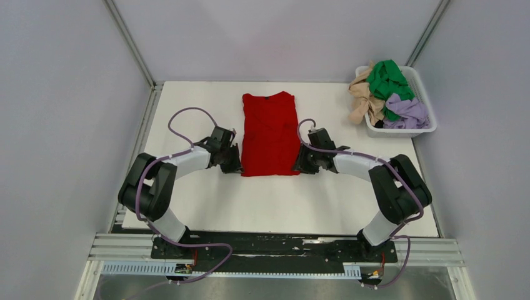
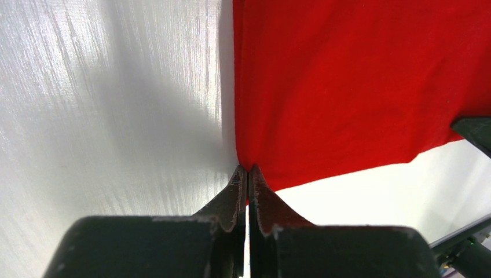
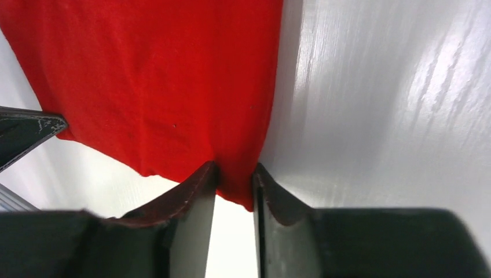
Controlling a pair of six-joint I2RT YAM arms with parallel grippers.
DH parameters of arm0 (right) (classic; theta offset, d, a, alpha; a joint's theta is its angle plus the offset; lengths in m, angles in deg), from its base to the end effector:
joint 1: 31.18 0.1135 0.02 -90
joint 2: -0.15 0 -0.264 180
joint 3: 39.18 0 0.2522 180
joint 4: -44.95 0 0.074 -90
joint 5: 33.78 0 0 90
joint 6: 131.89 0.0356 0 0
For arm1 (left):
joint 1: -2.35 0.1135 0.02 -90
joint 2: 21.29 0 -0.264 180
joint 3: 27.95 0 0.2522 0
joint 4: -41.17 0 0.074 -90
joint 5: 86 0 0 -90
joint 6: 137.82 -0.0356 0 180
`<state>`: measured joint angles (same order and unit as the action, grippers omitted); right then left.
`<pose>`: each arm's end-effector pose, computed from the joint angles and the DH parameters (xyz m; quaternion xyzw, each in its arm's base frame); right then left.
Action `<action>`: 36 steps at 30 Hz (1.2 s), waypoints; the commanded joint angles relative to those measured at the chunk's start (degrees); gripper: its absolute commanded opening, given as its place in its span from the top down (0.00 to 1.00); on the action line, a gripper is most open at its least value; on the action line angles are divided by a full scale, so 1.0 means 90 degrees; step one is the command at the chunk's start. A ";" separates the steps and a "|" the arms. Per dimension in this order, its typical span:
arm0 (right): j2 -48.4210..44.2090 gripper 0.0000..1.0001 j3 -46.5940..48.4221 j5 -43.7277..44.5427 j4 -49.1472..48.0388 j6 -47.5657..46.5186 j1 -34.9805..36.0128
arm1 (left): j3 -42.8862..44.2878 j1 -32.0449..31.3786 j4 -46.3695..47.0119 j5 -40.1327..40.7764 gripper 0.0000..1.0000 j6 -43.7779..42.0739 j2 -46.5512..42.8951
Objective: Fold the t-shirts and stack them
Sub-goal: Grab one side of the 2/3 rectangular tshirt with both arms, then fold the long partially folded tshirt into a neat square
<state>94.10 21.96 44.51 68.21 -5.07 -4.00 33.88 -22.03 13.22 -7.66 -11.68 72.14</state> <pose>0.2733 0.1484 0.1499 0.0503 0.9506 0.2366 0.1945 0.2755 -0.1328 0.1510 -0.0718 0.9576 -0.2163 0.1763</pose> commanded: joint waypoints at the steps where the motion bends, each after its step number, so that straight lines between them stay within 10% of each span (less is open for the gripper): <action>1: 0.0132 0.76 0.0163 0.0246 0.0213 -0.0030 0.0217 | -0.0345 -0.0125 -0.0642 0.0083 1.00 -0.0053 0.0042; 9: -0.0695 0.98 -0.0304 -0.0169 0.0850 -0.0033 0.0456 | -0.0897 -0.0269 -0.1242 0.0098 1.00 -0.0053 -0.1244; 21: -0.2899 1.00 -0.0388 -0.1621 0.2166 0.0273 0.1169 | -0.0758 -0.0560 -0.4057 -0.0390 1.00 0.0399 -0.4881; 36: -0.2381 1.00 0.1412 -0.0338 0.1474 -0.0156 0.0297 | 0.0776 -0.0073 -0.2475 -0.0012 1.00 0.0202 -0.3529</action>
<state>69.03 28.87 38.96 86.39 -5.05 1.38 36.39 -25.72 -14.52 -10.88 -8.71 38.02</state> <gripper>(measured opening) 0.028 0.007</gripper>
